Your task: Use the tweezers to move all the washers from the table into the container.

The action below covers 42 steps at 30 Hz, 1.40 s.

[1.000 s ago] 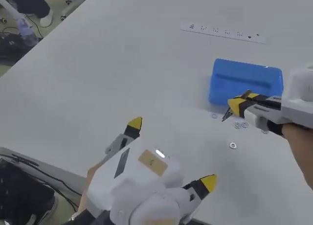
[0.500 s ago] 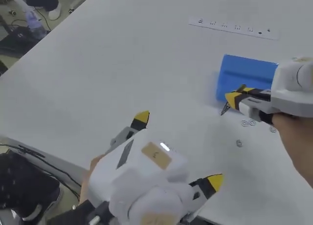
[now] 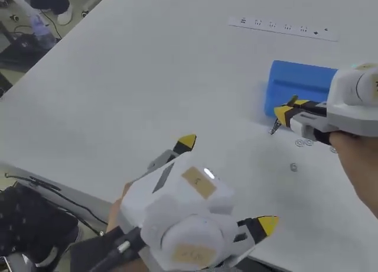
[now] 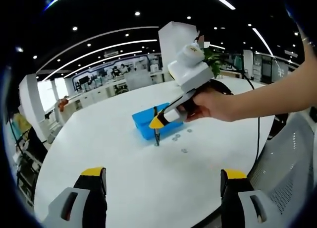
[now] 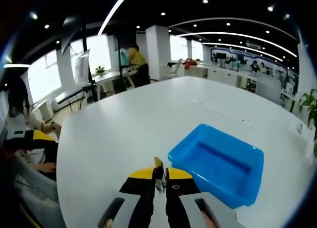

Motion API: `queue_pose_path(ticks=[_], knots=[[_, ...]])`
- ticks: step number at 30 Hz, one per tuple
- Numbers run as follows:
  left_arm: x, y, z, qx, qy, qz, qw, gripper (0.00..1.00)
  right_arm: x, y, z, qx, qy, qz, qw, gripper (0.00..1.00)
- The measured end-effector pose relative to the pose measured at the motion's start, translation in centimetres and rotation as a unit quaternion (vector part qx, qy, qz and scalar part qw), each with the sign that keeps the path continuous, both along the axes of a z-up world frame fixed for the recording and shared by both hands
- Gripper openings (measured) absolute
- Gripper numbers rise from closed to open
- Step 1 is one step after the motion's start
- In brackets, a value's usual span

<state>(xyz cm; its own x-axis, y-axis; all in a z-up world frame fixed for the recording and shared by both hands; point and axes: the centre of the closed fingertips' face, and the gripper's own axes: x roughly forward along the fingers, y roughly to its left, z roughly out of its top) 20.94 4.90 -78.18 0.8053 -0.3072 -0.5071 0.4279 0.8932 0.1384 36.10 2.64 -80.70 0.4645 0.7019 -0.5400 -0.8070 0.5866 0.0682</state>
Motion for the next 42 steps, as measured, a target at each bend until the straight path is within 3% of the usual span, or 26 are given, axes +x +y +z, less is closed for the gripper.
queue_pose_path(ticks=[4,26,34,42], knots=[[0.05,0.27,0.03,0.015,-0.004,0.001,0.9999,0.96,-0.04,0.02,0.03,0.001,0.003,0.003,1.0,0.04],[0.0,0.58,-0.35,0.032,0.002,0.005,0.9995,0.95,0.64,0.3,0.15,0.0,-0.005,0.006,1.0,0.04],[0.02,0.67,-0.5,0.038,0.003,0.005,0.9993,0.94,0.52,0.48,0.02,0.008,0.004,0.004,1.0,0.04],[0.03,0.79,-0.59,0.043,0.003,0.007,0.999,0.93,0.18,0.21,-0.21,-0.009,-0.014,0.011,0.9998,0.02]])
